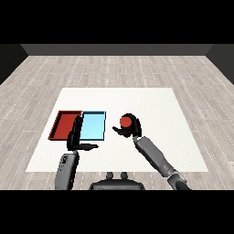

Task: Pick the red can and put it in the red box

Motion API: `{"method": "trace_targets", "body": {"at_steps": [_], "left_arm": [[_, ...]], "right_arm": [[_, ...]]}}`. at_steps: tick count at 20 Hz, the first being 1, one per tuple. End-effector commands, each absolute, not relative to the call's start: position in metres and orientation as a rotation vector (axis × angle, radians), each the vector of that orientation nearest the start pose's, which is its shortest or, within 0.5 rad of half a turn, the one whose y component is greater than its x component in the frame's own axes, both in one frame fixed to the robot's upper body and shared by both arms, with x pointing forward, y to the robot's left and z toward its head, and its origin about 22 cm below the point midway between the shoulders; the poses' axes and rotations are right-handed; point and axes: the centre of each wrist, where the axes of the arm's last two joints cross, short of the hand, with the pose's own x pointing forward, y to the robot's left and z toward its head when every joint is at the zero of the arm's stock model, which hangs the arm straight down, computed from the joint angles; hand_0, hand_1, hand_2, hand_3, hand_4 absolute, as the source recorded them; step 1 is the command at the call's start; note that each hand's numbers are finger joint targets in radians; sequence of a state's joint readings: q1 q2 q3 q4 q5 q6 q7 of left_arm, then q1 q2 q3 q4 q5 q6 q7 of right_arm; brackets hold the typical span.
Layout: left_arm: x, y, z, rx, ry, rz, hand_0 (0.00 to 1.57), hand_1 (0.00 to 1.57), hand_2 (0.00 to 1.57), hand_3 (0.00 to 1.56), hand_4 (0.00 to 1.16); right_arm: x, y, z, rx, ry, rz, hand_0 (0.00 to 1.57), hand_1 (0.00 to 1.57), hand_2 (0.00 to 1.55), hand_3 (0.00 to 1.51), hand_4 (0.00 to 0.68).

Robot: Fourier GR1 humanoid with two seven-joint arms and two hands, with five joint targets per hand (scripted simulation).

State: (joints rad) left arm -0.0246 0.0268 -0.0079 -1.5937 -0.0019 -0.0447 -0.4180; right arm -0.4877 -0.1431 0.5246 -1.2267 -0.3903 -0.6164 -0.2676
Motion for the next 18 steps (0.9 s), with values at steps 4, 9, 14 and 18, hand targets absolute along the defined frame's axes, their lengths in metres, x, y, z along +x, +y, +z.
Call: {"method": "trace_targets", "body": {"at_steps": [4,9,14,18], "left_arm": [[0.249,0.203,0.016,-0.257,-1.977,-0.137,0.0,0.0,0.0,0.0,0.0],[0.251,0.182,0.042,-0.256,-1.964,-0.17,0.0,0.0,0.0,0.0,0.0],[0.254,0.167,0.053,-0.275,-1.959,-0.208,0.0,0.0,0.0,0.0,0.0],[0.251,0.139,0.052,-0.315,-1.914,-0.234,0.0,0.0,0.0,0.0,0.0]], "right_arm": [[0.302,-0.119,0.063,-0.006,-1.922,-0.019,1.53,1.53,1.46,1.4,0.601],[0.299,-0.121,0.086,0.012,-1.938,-0.046,1.53,1.53,1.46,1.4,0.601],[0.3,-0.113,0.096,0.03,-2.033,-0.031,1.57,1.57,1.46,1.4,0.624],[0.283,-0.121,0.099,0.052,-2.066,-0.036,1.57,1.57,1.47,1.42,0.65]]}}
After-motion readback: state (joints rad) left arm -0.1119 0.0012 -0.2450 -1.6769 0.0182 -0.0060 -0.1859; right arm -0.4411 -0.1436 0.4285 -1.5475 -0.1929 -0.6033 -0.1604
